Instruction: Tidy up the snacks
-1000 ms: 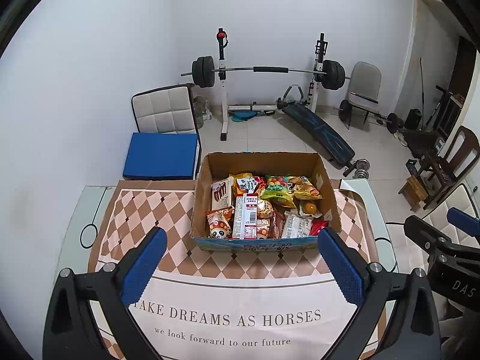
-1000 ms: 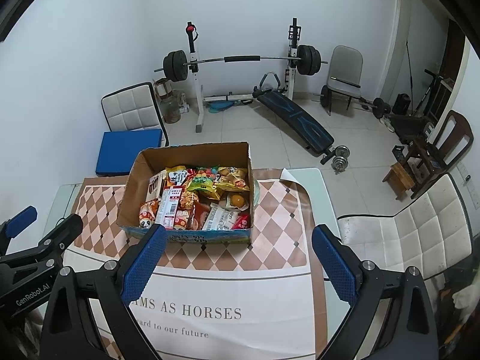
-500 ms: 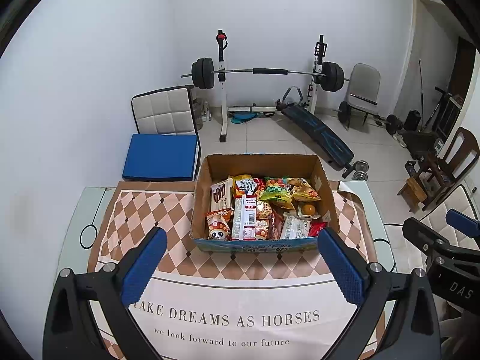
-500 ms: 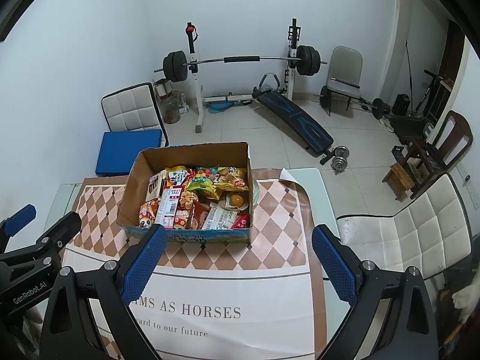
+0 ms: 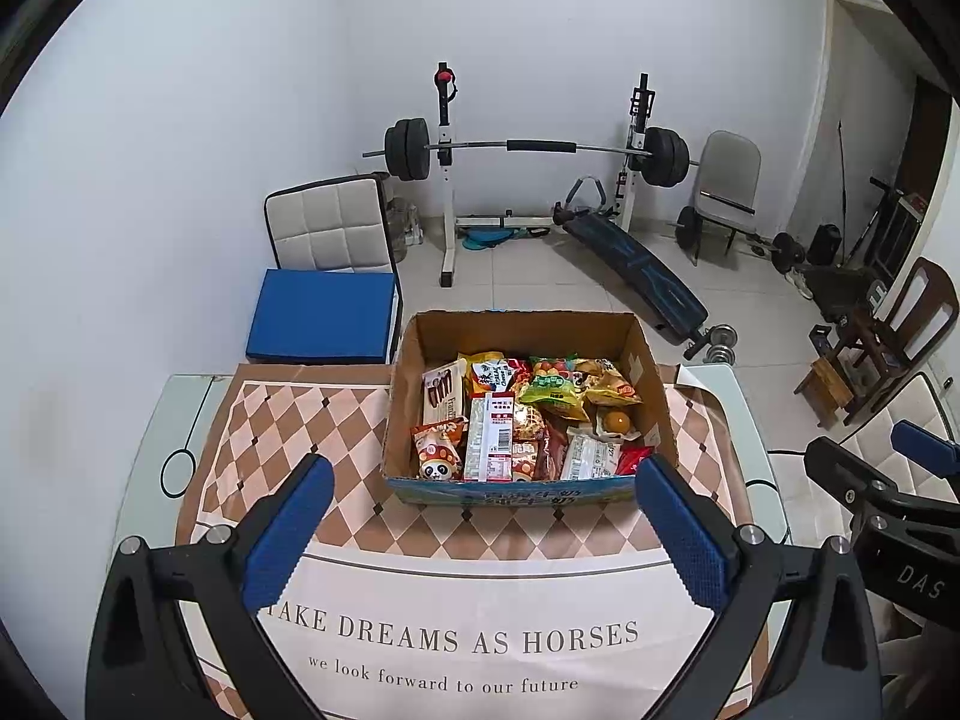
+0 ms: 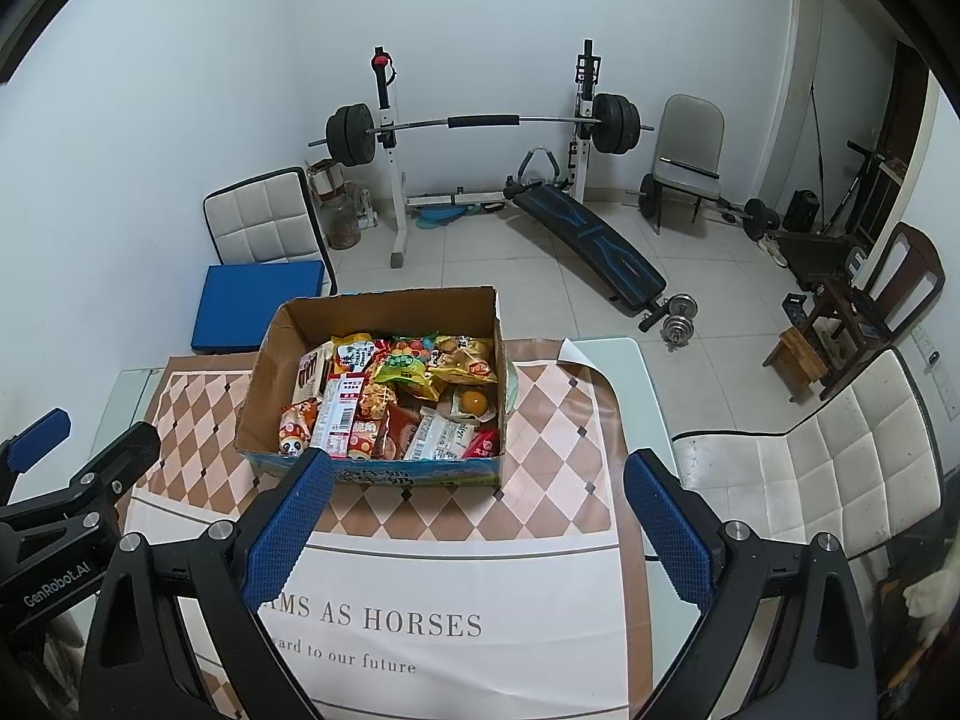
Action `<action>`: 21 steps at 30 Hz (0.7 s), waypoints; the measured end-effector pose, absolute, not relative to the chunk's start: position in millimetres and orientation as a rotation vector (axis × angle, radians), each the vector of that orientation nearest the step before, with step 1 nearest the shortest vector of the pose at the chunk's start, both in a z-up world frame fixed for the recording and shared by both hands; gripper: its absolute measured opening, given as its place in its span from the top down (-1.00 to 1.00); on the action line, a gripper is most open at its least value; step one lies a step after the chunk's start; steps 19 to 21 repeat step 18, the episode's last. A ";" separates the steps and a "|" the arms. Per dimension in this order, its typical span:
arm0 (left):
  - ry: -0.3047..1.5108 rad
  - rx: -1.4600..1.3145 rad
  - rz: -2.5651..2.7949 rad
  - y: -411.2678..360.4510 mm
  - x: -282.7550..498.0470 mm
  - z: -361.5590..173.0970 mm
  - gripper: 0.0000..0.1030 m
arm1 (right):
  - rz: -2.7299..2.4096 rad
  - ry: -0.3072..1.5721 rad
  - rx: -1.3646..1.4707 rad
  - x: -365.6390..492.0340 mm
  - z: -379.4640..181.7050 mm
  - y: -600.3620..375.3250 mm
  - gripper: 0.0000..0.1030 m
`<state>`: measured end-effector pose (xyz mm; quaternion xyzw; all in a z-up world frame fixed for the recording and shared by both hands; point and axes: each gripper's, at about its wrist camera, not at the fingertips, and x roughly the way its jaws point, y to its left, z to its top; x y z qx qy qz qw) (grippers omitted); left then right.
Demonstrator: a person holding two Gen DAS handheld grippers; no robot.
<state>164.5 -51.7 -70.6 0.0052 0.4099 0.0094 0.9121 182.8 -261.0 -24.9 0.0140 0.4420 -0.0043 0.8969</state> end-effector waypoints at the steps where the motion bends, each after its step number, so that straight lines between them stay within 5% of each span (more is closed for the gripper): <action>1: 0.845 0.011 0.020 -51.9 165.1 -71.0 -1.00 | -0.010 0.915 0.029 182.7 -24.9 -261.1 -0.93; 21: 0.841 0.014 0.018 -54.5 163.3 -59.4 -1.00 | -0.006 0.913 0.026 180.5 -21.0 -258.0 -0.93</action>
